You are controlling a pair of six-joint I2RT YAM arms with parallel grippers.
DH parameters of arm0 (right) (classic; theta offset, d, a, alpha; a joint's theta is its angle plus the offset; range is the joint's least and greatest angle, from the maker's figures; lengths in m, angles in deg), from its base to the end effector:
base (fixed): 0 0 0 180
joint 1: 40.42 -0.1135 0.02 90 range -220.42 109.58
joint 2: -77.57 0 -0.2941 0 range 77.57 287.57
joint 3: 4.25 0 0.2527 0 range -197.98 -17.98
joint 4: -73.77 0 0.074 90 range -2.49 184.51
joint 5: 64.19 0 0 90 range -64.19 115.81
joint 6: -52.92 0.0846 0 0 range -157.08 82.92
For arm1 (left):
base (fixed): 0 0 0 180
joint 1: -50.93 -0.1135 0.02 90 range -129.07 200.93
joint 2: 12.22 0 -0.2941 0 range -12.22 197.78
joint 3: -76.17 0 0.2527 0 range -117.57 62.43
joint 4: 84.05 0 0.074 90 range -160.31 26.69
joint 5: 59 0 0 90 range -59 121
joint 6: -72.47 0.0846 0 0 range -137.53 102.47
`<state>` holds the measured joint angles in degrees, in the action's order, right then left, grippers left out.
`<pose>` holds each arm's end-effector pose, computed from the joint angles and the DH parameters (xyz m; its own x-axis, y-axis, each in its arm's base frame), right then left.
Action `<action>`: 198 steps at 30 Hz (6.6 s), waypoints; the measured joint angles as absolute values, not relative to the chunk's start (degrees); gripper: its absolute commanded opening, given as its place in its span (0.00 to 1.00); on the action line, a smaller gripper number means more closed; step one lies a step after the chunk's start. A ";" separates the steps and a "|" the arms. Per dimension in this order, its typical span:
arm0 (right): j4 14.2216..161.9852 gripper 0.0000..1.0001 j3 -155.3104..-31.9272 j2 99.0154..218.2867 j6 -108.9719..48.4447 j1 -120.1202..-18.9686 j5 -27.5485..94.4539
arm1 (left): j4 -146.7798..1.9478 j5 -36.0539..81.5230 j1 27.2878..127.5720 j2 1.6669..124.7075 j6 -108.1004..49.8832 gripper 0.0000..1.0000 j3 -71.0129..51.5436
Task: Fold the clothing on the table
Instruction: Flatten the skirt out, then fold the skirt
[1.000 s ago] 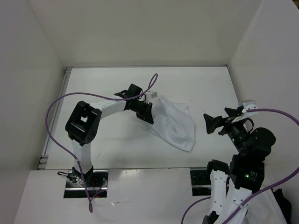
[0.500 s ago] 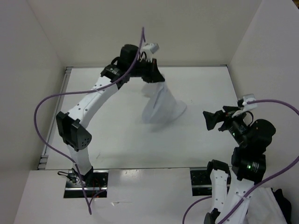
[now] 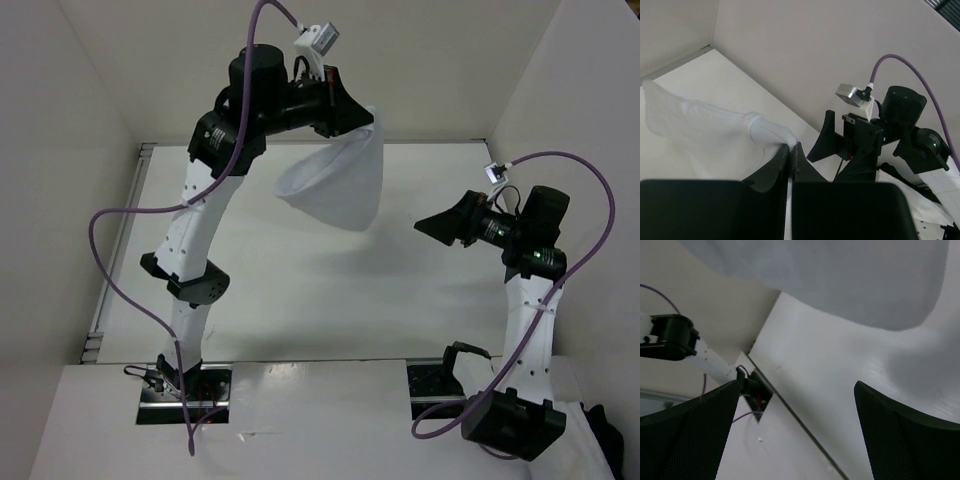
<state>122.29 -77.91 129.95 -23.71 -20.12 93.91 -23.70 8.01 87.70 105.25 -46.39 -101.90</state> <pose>0.1865 0.0147 0.3898 -0.5666 0.3016 -0.7668 -0.5276 0.5821 0.6188 0.3259 -0.2848 0.5953 -0.4139 -0.2454 -0.8766 0.7583 0.4398 -0.4812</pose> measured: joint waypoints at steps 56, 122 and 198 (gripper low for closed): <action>121.03 0.83 -86.84 138.41 -42.58 -31.03 51.42 | -17.80 27.51 95.11 116.16 -53.43 0.00 -109.20; 105.44 0.00 -92.07 159.48 -37.07 -59.90 29.56 | -12.88 38.92 87.36 117.10 -50.11 0.00 -113.63; 121.38 0.93 -72.99 149.84 -30.79 -43.64 51.57 | -43.70 9.48 73.50 83.70 -41.89 1.00 -6.03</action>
<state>121.38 -72.99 149.84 -30.79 -43.64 51.57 -43.70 9.48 73.50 83.70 -41.89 -6.03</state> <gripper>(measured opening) 0.957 1.001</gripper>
